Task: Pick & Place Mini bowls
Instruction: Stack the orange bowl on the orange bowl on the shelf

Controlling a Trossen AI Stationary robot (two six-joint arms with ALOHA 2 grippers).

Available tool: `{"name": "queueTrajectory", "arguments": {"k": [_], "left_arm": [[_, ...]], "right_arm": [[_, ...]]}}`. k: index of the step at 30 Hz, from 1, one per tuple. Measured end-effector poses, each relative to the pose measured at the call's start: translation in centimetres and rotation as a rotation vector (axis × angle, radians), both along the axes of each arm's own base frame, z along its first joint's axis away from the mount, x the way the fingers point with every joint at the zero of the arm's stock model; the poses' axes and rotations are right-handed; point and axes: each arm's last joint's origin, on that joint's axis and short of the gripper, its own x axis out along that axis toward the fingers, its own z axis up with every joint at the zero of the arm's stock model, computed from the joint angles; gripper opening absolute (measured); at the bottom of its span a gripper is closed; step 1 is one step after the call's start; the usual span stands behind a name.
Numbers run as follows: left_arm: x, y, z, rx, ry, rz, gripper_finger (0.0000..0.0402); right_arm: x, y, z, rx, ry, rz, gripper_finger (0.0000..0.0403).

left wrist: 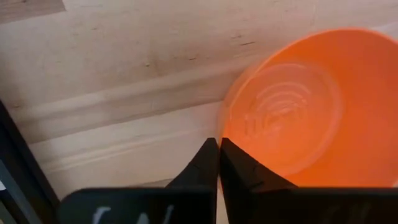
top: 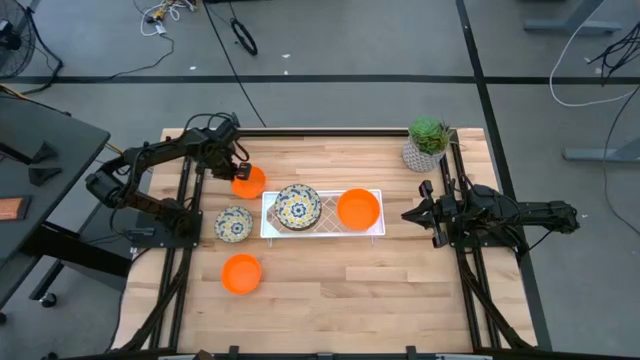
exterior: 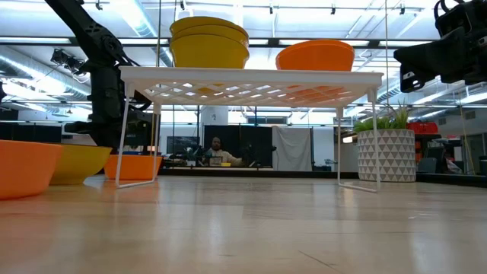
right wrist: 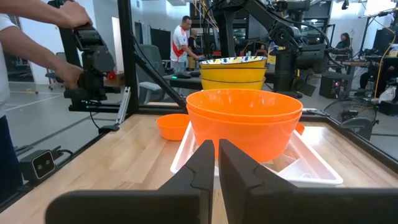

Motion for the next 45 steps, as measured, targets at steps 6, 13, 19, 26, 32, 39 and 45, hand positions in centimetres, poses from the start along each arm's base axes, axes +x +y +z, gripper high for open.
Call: {"name": "queueTrajectory", "arguments": {"k": [6,13,19,26,32,39,45], "left_arm": [[0.1,-0.1,0.3,-0.012,0.000,-0.014,0.0003],[1.1,0.4,2.6,0.011,-0.002,-0.053,0.0002],[1.7,0.9,4.8,0.031,-0.014,-0.083,0.0002],[2.6,1.6,8.4,0.091,-0.041,-0.117,0.0002],[3.3,2.0,11.9,0.159,-0.089,-0.140,0.0002],[4.2,1.8,14.8,0.202,-0.164,-0.182,0.0002],[5.0,1.3,16.7,0.221,-0.248,-0.219,0.0002]], "right_arm": [[0.0,0.0,0.0,0.000,0.000,0.000,0.0027],[0.0,0.0,0.0,0.000,0.000,0.000,0.0027],[0.0,0.0,0.0,0.000,0.000,0.000,0.0027],[0.0,0.0,0.0,0.000,0.000,0.000,0.0027],[0.0,0.0,0.0,0.000,0.000,0.000,0.0027],[0.0,0.0,0.0,0.000,0.000,0.000,0.0027],[0.0,0.0,0.0,0.000,0.000,0.000,0.0027]]}}
